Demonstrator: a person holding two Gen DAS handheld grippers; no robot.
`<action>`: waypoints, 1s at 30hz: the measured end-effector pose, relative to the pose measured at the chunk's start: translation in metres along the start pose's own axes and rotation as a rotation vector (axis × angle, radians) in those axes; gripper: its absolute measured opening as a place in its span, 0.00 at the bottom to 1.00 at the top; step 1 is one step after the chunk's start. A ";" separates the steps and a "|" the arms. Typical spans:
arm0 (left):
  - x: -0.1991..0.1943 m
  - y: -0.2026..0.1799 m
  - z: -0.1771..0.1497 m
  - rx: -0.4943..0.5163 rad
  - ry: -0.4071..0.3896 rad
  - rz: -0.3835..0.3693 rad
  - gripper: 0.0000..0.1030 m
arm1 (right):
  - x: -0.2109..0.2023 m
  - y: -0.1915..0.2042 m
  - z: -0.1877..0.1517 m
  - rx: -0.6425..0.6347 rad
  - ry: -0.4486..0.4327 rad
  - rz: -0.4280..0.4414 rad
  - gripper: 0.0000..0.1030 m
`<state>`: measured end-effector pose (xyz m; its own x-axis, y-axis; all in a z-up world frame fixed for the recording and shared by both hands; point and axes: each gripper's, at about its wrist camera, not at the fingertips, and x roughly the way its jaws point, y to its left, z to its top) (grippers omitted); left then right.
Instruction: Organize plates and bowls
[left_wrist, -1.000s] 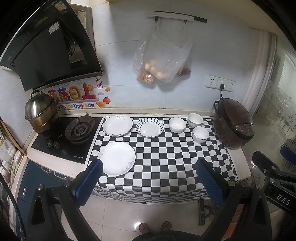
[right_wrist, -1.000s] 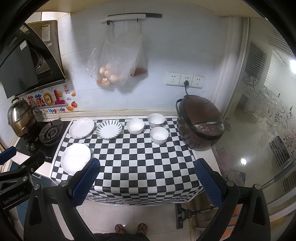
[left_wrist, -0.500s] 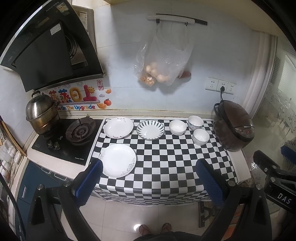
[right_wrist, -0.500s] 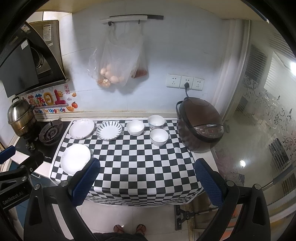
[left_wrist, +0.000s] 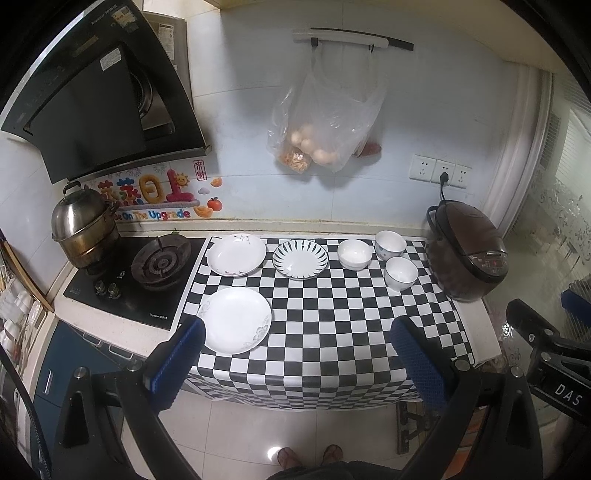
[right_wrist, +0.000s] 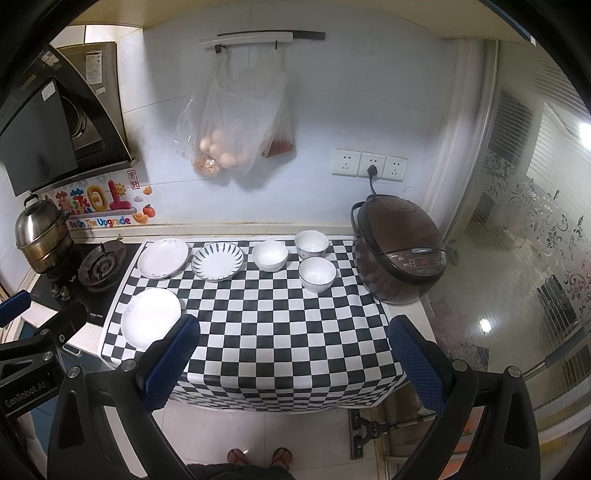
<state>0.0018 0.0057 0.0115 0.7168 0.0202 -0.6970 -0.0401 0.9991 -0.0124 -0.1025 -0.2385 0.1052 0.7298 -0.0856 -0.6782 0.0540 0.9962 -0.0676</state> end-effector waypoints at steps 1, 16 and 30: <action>0.000 0.000 0.001 0.001 -0.001 0.001 1.00 | 0.000 0.000 0.000 0.001 0.001 0.000 1.00; 0.004 -0.002 0.001 0.003 -0.012 0.016 1.00 | 0.010 -0.007 0.004 0.017 -0.003 0.029 1.00; 0.149 -0.012 0.025 -0.036 0.150 0.049 1.00 | 0.171 -0.062 0.017 0.116 0.147 0.191 1.00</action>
<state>0.1267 -0.0023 -0.0740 0.6016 0.0604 -0.7965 -0.0990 0.9951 0.0006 0.0303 -0.3151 0.0063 0.6280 0.1113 -0.7702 0.0086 0.9887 0.1499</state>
